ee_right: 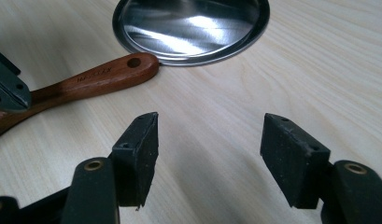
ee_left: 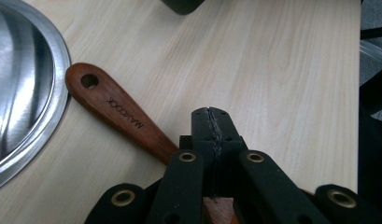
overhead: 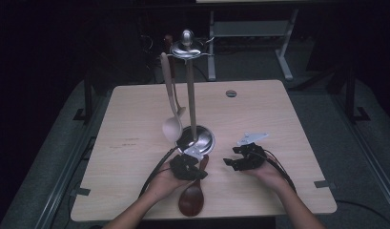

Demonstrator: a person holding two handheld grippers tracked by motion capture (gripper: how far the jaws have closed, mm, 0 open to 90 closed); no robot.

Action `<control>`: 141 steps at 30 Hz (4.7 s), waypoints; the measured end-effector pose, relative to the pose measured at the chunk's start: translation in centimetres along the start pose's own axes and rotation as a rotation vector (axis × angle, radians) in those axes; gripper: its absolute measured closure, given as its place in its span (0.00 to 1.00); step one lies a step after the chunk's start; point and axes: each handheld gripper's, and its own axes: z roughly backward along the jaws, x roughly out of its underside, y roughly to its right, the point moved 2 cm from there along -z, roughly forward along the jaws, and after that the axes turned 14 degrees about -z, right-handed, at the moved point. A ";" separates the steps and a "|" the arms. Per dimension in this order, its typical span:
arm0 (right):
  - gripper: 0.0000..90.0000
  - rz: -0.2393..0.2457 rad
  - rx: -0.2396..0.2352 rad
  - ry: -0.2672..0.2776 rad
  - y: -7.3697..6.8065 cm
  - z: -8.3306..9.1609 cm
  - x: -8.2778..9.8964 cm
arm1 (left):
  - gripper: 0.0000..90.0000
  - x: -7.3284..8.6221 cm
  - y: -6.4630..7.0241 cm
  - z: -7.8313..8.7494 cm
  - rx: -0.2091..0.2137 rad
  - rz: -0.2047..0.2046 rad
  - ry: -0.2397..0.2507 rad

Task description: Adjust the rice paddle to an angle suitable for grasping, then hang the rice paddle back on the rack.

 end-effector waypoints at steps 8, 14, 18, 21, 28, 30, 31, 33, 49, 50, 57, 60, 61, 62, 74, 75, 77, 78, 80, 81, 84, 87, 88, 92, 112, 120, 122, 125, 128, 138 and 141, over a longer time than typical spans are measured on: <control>0.41 -0.001 0.007 0.003 0.2 0.1 -0.1 | 1.00 0.4 0.2 -0.6 0.024 -0.006 -0.034; 0.41 -0.001 0.006 0.003 0.2 0.1 0.0 | 1.00 1.1 0.4 -0.6 0.032 -0.009 -0.064; 0.42 -0.007 0.009 0.006 0.3 0.2 0.0 | 1.00 1.8 0.6 0.1 0.027 0.014 -0.078; 0.42 -0.007 0.010 0.007 0.3 0.2 0.0 | 1.00 2.5 0.5 0.8 0.013 0.001 -0.096; 0.42 -0.005 0.009 0.010 0.5 0.2 0.0 | 1.00 4.3 0.6 2.8 -0.006 0.027 -0.135; 0.42 -0.006 0.010 0.009 0.5 0.2 0.0 | 1.00 4.9 0.5 3.4 -0.008 0.038 -0.141; 0.42 -0.005 0.011 0.009 0.5 0.2 0.0 | 1.00 5.1 0.6 3.6 -0.016 0.044 -0.145; 0.42 -0.005 0.010 0.009 0.5 0.2 0.0 | 1.00 5.7 0.5 4.1 -0.025 0.051 -0.144; 0.42 -0.009 0.011 0.009 0.4 0.2 0.0 | 0.81 7.8 -0.2 8.8 -0.114 0.160 -0.158; 0.42 -0.010 0.011 0.008 0.4 0.2 0.0 | 0.77 7.8 -0.3 8.7 -0.122 0.172 -0.159; 0.42 -0.007 0.013 0.009 0.4 0.2 0.0 | 0.66 7.7 -2.0 7.9 -0.091 0.234 -0.260; 0.42 -0.008 0.014 0.011 0.5 0.2 0.0 | 0.67 7.3 -2.2 7.5 -0.088 0.240 -0.279; 0.42 -0.011 0.014 0.010 0.4 0.2 0.0 | 0.68 7.1 -2.2 7.3 -0.098 0.243 -0.284; 0.42 -0.008 0.013 0.011 0.5 0.2 0.0 | 0.70 7.0 -2.3 7.2 -0.098 0.244 -0.294; 0.42 -0.009 0.015 0.018 0.5 0.4 -0.1 | 0.78 7.3 -2.6 6.9 -0.095 0.220 -0.353; 0.42 -0.009 0.015 0.018 0.5 0.4 -0.1 | 0.80 7.3 -2.7 6.9 -0.098 0.216 -0.357; 0.42 -0.008 0.015 0.018 0.5 0.3 -0.1 | 0.83 7.3 -2.8 6.9 -0.104 0.214 -0.360; 0.42 -0.007 0.015 0.018 0.5 0.3 -0.1 | 0.84 7.4 -2.8 6.9 -0.105 0.215 -0.362; 0.42 -0.010 0.014 0.017 0.5 0.3 -0.1 | 0.84 7.3 -2.8 6.9 -0.102 0.210 -0.362; 0.42 -0.009 0.014 0.018 0.5 0.3 -0.1 | 0.84 7.3 -2.9 6.9 -0.100 0.210 -0.365; 0.42 -0.010 0.015 0.015 0.5 0.3 -0.1 | 0.84 7.1 -3.0 6.8 -0.109 0.203 -0.382; 0.42 -0.009 0.016 0.008 0.4 0.2 0.0 | 0.85 6.8 -3.1 6.6 -0.119 0.201 -0.396; 0.42 -0.014 0.014 0.009 0.3 0.2 0.0 | 0.86 6.8 -3.1 6.6 -0.119 0.204 -0.401; 0.42 -0.012 0.014 0.011 0.3 0.2 0.0 | 0.87 6.8 -3.0 6.6 -0.125 0.201 -0.401; 0.43 -0.017 0.004 0.022 0.5 0.4 -0.2 | 0.87 7.3 -1.5 10.0 -0.115 0.216 -0.032; 0.45 -0.033 -0.013 0.034 0.6 0.7 -0.4 | 0.87 6.2 -0.5 10.7 -0.123 0.174 0.071; 0.45 -0.036 -0.015 0.038 0.5 0.8 -0.4 | 0.87 5.9 -0.3 10.9 -0.129 0.157 0.087; 0.45 -0.040 -0.019 0.048 0.3 1.1 -0.6 | 0.87 5.3 -0.1 11.1 -0.138 0.133 0.105; 0.45 -0.036 -0.030 0.067 0.0 1.4 -0.8 | 0.87 4.5 0.1 11.5 -0.141 0.117 0.146; 0.47 -0.058 -0.089 0.130 -1.2 3.4 -2.0 | 0.87 1.7 0.4 12.3 -0.196 0.072 0.256; 0.51 -0.084 -0.135 0.150 -1.6 4.3 -2.6 | 0.87 0.8 0.4 12.2 -0.224 0.078 0.281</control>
